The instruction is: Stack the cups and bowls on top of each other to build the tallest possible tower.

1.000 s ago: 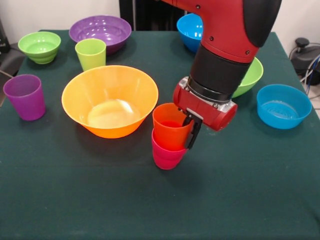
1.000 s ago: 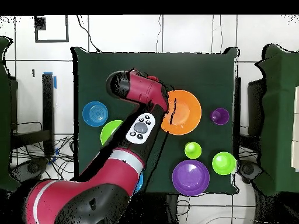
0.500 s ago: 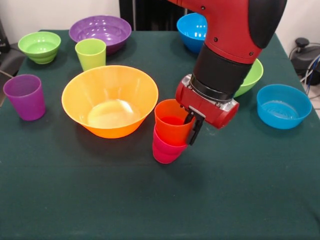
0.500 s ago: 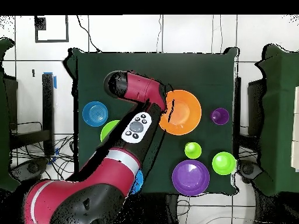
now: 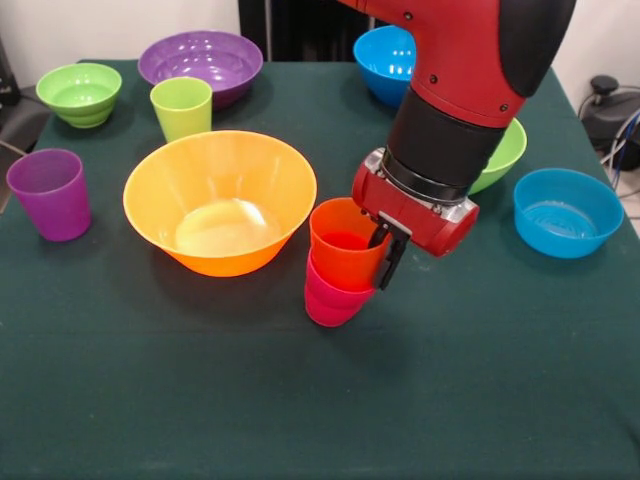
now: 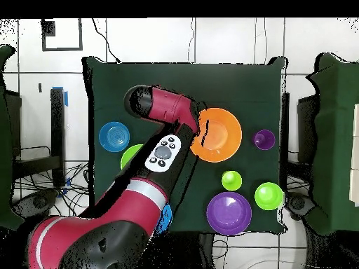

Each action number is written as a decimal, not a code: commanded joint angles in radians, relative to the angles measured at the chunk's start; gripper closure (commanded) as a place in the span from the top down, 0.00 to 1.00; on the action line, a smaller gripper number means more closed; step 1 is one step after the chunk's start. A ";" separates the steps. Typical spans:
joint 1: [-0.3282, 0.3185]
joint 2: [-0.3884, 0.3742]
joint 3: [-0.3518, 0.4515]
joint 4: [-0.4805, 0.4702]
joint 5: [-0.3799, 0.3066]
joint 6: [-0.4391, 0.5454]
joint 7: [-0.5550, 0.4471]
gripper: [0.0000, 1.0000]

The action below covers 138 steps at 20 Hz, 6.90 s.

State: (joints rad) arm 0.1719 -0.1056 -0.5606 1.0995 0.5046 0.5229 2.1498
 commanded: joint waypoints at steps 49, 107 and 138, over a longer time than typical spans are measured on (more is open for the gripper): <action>-0.023 -0.128 0.186 0.165 -0.075 0.070 0.007 1.00; -0.227 -0.348 0.378 0.829 -0.170 -0.467 0.143 1.00; -0.332 -0.329 0.483 0.906 -0.183 -0.656 0.207 1.00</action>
State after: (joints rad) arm -0.1427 -0.4777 -0.2341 1.9516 0.3791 -0.0801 2.1498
